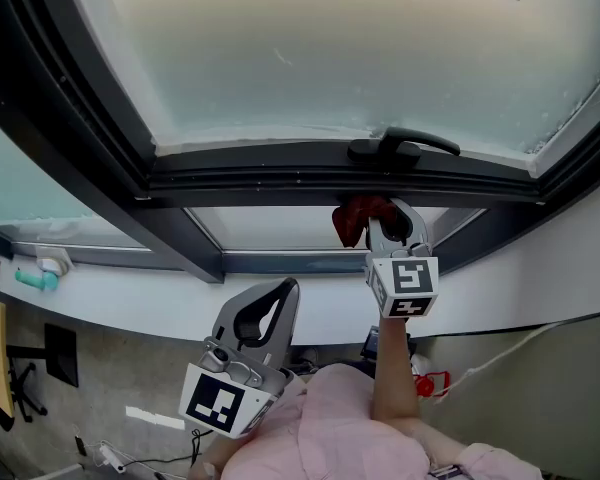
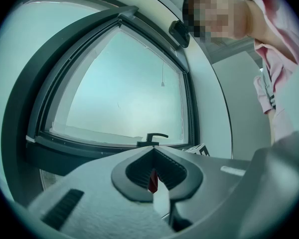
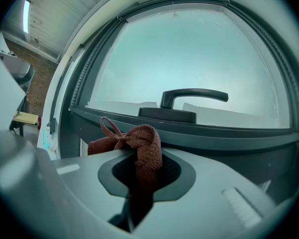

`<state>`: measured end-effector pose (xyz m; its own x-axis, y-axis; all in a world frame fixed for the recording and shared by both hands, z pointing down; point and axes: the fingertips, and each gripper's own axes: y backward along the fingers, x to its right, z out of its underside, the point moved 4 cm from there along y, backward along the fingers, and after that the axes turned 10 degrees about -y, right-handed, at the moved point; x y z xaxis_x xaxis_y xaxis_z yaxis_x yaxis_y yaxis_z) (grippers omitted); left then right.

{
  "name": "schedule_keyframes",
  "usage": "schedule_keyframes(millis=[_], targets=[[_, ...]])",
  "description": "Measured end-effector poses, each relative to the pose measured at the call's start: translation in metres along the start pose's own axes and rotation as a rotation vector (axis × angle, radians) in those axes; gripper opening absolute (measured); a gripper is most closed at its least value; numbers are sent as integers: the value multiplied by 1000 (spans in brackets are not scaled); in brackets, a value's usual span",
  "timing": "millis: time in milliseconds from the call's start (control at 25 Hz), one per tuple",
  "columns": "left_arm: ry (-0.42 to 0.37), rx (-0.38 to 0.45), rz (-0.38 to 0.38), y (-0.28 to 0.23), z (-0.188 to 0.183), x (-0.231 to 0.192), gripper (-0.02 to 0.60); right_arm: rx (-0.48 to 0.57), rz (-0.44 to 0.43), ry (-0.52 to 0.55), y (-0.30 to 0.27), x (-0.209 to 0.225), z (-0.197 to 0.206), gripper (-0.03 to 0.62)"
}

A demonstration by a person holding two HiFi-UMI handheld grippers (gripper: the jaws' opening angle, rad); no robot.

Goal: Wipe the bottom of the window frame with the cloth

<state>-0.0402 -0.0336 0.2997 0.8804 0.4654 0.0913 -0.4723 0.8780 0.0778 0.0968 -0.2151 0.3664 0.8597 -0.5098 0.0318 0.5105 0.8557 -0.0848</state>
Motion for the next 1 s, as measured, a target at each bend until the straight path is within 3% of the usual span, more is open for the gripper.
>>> schedule_keyframes(millis=[680,1000], targets=[[20,17,-26,20,-3,0,0,-20,36,-11,4,6,-1,57],[51,22,14,35,-1,-8,-1,-57,94,-8,14,0,1,57]])
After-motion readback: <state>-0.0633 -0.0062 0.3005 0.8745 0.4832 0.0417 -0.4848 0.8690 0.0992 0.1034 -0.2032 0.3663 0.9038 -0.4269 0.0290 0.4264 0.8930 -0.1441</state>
